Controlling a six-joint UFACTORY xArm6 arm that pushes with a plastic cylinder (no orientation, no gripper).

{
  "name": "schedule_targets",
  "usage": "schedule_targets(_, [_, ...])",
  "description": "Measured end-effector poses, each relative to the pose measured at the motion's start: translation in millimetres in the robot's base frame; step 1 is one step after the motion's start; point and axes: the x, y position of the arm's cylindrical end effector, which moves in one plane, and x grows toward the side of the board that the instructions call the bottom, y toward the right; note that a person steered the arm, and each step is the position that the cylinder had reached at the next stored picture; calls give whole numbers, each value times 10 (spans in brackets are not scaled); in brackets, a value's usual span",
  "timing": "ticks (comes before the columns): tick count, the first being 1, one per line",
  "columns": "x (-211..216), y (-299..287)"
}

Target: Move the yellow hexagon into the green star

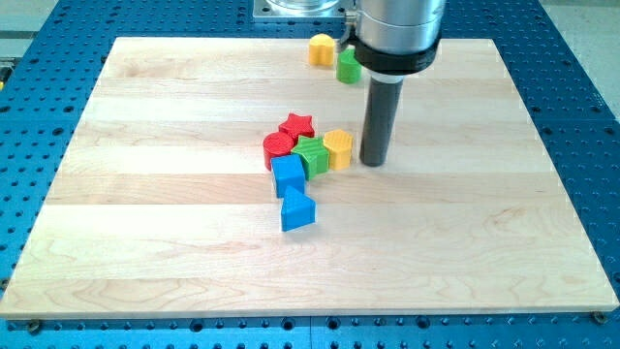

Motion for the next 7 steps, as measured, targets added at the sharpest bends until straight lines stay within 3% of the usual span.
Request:
schedule_targets(2, [-872, -5])
schedule_targets(3, [-910, -628])
schedule_targets(7, [-637, -1091])
